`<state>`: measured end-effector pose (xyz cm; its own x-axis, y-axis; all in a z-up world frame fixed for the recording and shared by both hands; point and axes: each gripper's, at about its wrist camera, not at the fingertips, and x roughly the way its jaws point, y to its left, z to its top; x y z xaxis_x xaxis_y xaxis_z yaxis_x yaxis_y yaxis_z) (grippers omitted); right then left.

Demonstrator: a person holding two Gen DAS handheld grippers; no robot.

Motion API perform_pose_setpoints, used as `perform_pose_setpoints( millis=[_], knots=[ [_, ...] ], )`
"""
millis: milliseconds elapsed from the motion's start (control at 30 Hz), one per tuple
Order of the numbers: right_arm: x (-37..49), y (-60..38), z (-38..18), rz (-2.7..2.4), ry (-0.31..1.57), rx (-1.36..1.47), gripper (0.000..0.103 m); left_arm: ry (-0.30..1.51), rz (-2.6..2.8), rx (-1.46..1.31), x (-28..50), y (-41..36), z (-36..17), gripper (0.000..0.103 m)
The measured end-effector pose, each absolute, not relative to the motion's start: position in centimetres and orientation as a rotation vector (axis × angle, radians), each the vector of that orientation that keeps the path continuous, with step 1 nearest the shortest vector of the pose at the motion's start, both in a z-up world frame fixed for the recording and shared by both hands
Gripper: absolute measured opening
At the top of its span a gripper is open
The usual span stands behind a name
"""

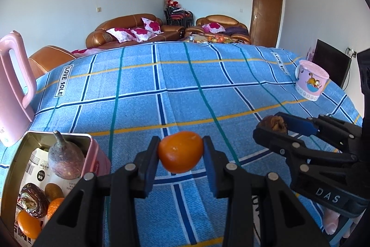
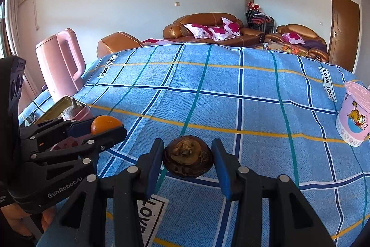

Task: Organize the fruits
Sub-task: 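Lift the small brown snack with the right tool while the left tool lifts the tangerine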

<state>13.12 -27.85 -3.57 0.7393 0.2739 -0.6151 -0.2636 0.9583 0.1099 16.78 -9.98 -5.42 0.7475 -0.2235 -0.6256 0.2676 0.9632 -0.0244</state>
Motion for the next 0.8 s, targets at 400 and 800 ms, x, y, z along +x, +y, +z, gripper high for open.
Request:
perform_pose_setpoints(
  millis=[400,800],
  knots=[
    [12.3,-28.1,-3.0,0.308,0.621,0.023,0.045,0.611,-0.247,0.07,15.6,-9.9,-4.8,0.038],
    [11.7,-28.3,-2.6,0.308,0.576,0.026,0.045,0.557,-0.229,0.073,14.7,-9.8,-4.3,0.038]
  ],
)
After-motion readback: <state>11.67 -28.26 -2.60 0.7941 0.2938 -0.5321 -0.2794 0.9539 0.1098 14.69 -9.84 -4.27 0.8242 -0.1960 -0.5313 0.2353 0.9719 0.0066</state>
